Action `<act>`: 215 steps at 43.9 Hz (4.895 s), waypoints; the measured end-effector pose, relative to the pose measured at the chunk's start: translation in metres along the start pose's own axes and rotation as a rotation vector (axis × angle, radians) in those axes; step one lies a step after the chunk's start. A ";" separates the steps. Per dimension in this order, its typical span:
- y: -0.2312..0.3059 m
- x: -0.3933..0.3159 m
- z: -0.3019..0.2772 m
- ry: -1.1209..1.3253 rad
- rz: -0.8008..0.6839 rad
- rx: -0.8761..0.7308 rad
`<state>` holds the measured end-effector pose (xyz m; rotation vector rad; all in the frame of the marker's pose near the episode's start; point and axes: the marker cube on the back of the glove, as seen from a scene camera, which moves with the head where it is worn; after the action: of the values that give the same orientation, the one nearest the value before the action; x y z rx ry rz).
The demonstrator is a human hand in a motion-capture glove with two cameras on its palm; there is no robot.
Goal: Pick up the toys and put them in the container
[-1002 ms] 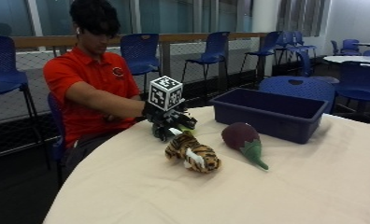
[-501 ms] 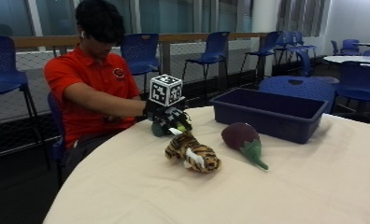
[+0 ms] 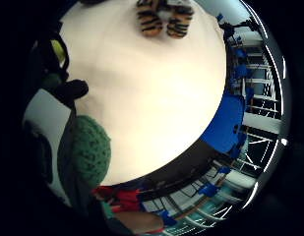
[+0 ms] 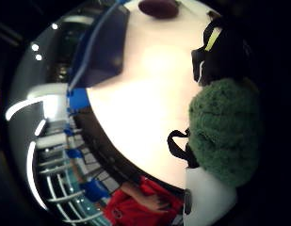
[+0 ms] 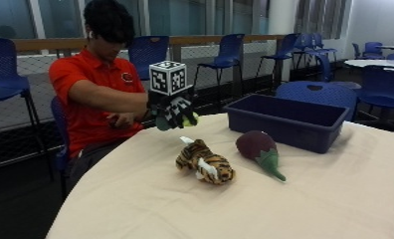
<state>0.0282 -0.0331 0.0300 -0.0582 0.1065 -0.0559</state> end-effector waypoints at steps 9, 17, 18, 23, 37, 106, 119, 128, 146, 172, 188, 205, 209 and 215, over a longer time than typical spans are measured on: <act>0.018 -0.026 -0.047 -0.010 -0.021 0.065; 0.007 -0.047 -0.092 -0.034 -0.034 0.111; 0.004 -0.051 -0.097 -0.036 -0.038 0.117; -0.015 -0.074 -0.121 0.001 -0.068 0.142; -0.100 -0.159 -0.174 -0.025 -0.124 0.146; -0.169 0.050 -0.043 0.014 -0.017 0.028; -0.172 0.089 -0.011 0.022 0.077 -0.059; -0.170 0.093 0.026 0.057 0.091 -0.183; -0.170 0.091 0.033 0.150 0.121 -0.119; -0.170 0.081 -0.011 0.161 0.075 0.141; -0.161 0.022 -0.091 0.114 -0.017 0.176; -0.170 -0.108 -0.144 0.095 -0.237 0.213; -0.176 -0.138 -0.151 0.085 -0.256 0.232; -0.184 -0.175 -0.152 0.095 -0.334 0.229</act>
<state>-0.1715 -0.2142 -0.0919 0.1561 0.1842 -0.4044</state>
